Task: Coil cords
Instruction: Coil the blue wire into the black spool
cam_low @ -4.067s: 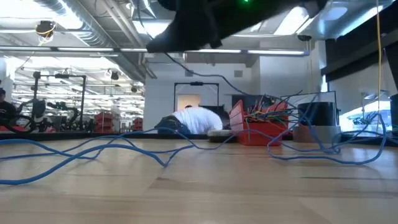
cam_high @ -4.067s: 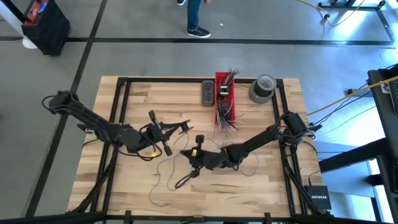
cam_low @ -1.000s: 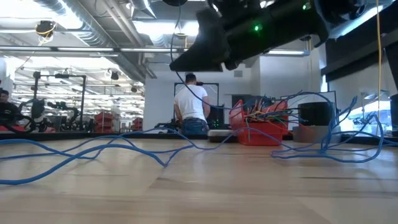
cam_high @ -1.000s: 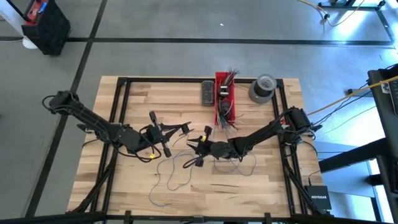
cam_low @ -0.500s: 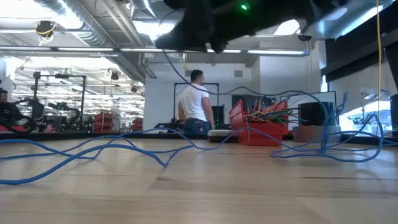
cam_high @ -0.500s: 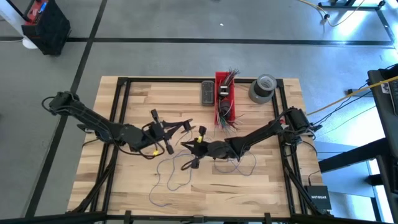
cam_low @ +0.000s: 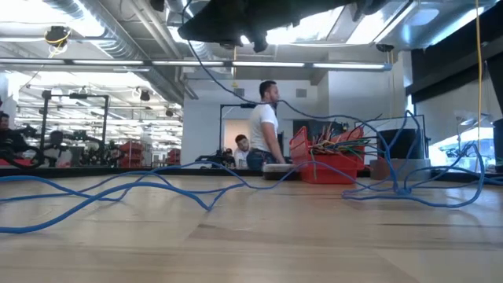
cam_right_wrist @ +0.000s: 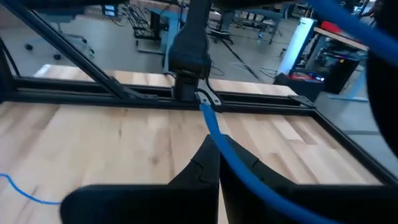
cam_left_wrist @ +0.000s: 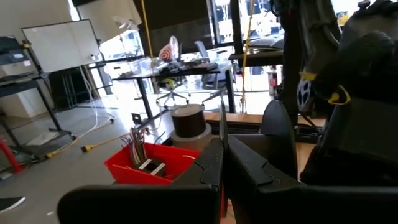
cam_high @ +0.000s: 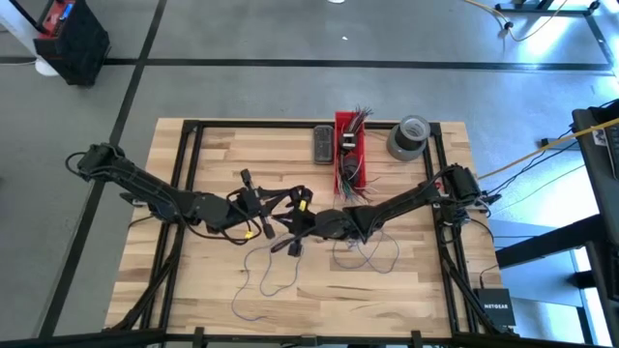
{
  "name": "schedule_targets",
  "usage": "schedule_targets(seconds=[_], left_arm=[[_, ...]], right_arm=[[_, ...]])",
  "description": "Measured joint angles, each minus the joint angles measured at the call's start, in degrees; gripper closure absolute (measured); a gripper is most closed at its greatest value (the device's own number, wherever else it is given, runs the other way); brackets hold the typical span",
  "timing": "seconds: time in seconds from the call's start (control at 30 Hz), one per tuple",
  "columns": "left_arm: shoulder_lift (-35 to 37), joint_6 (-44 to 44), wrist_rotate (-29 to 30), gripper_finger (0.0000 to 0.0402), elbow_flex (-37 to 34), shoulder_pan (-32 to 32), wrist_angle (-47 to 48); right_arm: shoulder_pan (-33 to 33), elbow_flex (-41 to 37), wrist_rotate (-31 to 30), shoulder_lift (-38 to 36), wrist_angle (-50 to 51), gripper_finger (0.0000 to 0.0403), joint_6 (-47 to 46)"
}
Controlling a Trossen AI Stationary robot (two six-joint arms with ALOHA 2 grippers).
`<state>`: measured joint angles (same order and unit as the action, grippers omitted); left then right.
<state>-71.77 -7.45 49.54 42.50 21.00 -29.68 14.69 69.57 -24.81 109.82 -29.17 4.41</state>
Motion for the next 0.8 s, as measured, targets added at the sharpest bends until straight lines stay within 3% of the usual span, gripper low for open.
schedule_targets(seconds=[0.4, 0.57, 0.8], left_arm=[[-0.50, -1.89, 5.92, 0.0396, 0.07, 0.00, 0.76], [-0.50, -3.68, 8.75, 0.0396, -0.11, 0.94, 1.35], [-0.46, -3.64, 9.61, 0.0396, -0.11, 0.87, 1.06]], right_arm=[[0.90, 3.56, 9.56, -0.91, 12.52, 0.0401, -8.49], [2.70, 3.74, 6.79, -3.18, 24.08, 0.0400, -8.49], [6.15, 3.61, -4.54, -8.96, 33.26, 0.0400, -7.89]])
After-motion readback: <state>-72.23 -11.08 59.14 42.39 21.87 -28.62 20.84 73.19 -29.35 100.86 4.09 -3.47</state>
